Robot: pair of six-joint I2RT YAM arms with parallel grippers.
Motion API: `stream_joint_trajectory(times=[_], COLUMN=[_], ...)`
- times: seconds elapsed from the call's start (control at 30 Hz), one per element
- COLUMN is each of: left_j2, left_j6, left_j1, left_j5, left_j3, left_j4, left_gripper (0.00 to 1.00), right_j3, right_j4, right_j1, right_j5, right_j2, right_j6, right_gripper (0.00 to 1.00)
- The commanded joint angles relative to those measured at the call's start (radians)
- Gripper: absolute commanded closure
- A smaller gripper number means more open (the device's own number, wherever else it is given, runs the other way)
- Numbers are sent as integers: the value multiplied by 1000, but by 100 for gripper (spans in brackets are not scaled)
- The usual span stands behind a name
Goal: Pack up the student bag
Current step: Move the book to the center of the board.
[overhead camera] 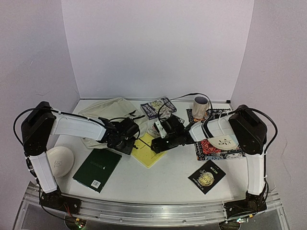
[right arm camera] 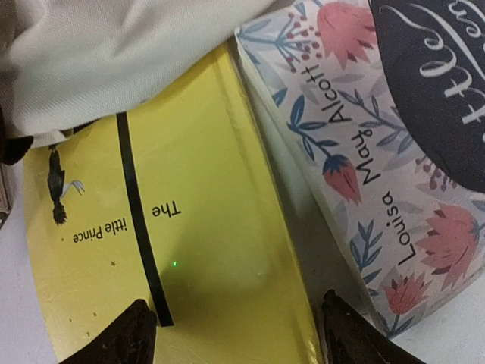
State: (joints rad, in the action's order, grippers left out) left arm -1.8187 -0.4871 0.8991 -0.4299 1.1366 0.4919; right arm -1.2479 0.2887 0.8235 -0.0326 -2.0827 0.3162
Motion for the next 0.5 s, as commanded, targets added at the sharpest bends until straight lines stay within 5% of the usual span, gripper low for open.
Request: stream_joint_trajectory(times=[0.0, 0.47], left_j2=[25, 74], left_j6=[-2, -92], left_j1=[-24, -26], left_j5=[28, 121], left_j3=[15, -34], left_j4=[-81, -89], left_gripper=[32, 27], right_j3=[54, 225], right_j4=[-188, -511], right_j1=[38, 203], right_j5=[31, 185], right_j2=[-14, 87], right_j6=[35, 177], right_gripper=[25, 25])
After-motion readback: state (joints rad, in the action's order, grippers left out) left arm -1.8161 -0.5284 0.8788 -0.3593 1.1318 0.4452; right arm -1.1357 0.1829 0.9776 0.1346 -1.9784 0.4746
